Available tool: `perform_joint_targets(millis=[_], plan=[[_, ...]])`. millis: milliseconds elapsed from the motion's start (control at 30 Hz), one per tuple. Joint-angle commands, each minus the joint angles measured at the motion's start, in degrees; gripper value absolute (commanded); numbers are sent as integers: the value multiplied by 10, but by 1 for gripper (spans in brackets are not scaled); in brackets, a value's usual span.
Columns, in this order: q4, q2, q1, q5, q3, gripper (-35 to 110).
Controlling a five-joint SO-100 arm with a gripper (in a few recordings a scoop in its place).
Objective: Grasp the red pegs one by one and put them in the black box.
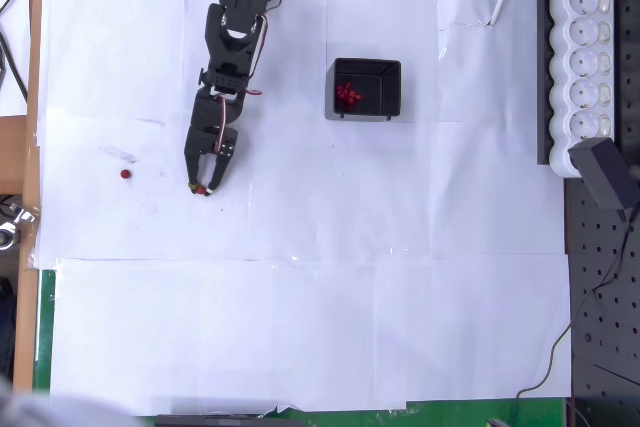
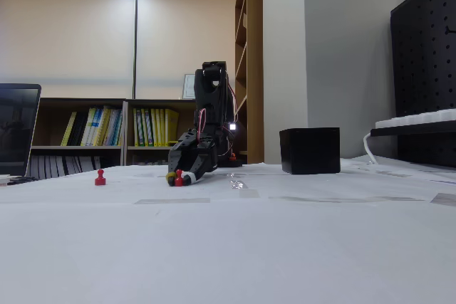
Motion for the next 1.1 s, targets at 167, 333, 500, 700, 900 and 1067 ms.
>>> perform_joint_targets(millis=[167, 333, 500, 700, 900, 1067], plan=[[539, -259, -67, -89, 113, 0], [1187, -340, -209, -177, 458, 0], [1450, -339, -382, -253, 681, 0], [1492, -303, -469, -266, 642, 0], [1487, -251, -490, -257, 599, 0], [1460, -214, -497, -257, 597, 0]])
